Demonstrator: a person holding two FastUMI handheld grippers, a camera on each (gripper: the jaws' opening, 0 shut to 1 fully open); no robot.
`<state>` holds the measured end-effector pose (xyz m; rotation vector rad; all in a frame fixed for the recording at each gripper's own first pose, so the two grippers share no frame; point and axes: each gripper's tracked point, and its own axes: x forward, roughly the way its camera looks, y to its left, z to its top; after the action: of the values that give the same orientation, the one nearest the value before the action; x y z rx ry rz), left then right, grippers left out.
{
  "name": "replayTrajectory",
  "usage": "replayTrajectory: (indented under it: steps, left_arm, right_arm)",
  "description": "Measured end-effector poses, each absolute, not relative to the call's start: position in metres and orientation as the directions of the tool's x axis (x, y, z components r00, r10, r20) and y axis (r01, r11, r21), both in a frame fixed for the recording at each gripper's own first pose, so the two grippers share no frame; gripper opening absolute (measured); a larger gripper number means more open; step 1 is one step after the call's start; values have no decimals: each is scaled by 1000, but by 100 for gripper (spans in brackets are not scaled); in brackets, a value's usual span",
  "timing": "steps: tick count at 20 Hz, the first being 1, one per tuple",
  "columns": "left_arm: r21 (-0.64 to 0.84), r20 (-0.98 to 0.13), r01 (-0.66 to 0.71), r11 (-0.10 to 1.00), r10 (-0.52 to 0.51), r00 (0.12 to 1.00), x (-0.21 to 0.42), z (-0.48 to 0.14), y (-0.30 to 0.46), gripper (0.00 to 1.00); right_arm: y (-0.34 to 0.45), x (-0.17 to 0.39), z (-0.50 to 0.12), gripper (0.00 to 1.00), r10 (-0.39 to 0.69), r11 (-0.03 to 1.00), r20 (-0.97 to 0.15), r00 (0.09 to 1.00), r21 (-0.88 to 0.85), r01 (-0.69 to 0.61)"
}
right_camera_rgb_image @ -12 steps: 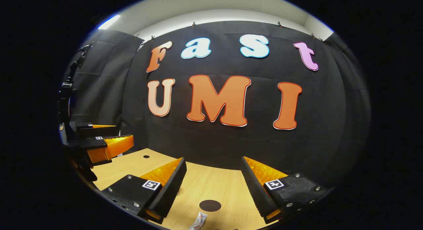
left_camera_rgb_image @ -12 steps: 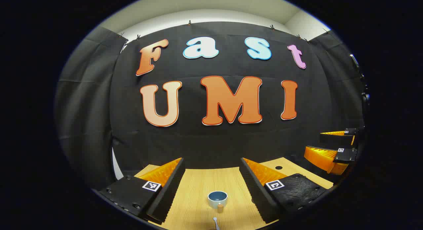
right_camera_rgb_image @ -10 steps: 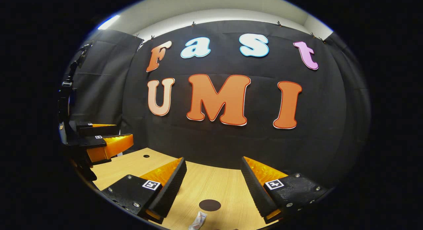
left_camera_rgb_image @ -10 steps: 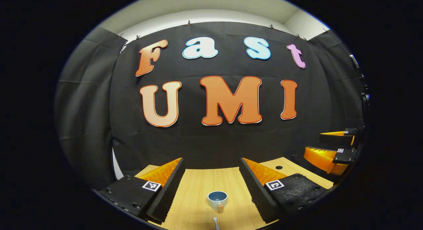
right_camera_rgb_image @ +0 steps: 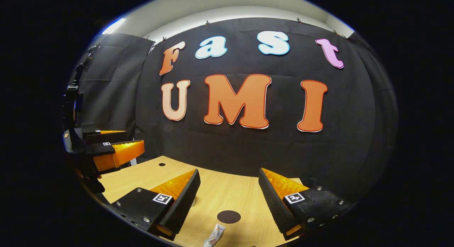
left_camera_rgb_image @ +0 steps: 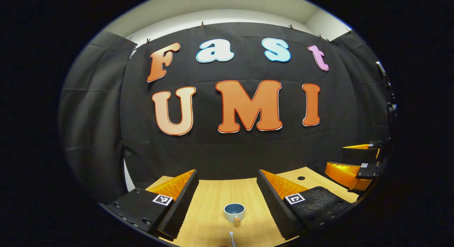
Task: Put the toothbrush and toothpaste on the desktop into the cup, then pick up the cup and place it on the coaster on the desktop.
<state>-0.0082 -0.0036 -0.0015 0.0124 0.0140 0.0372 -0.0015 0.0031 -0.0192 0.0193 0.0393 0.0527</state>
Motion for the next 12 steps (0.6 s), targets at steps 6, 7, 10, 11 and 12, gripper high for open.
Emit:
replayTrajectory:
  steps: [6, 7, 10, 11, 12]
  left_arm:
    - [3, -37, -104, 995, 104, 994, -20, -2, -2, 99]
    - [-2, -39, -109, 994, 109, 993, -23, -1, -5, 99]
    - [19, -40, -134, 991, 134, 990, -29, -4, -8, 99]
    - [39, -58, -141, 989, 143, 988, -31, -11, -9, 100]
    - [48, -73, -143, 989, 146, 987, -31, -14, -9, 99]
  right_arm:
    - [7, -7, -18, 99, 119, 993, -20, 993, 26, -118]
    - [8, -8, -17, 99, 130, 991, -16, 991, 30, -130]
    - [7, -6, -21, 99, 152, 988, -20, 988, 38, -151]
    - [6, -5, -23, 99, 152, 988, -24, 988, 42, -151]
    - [6, -4, -25, 99, 154, 987, -32, 988, 47, -152]
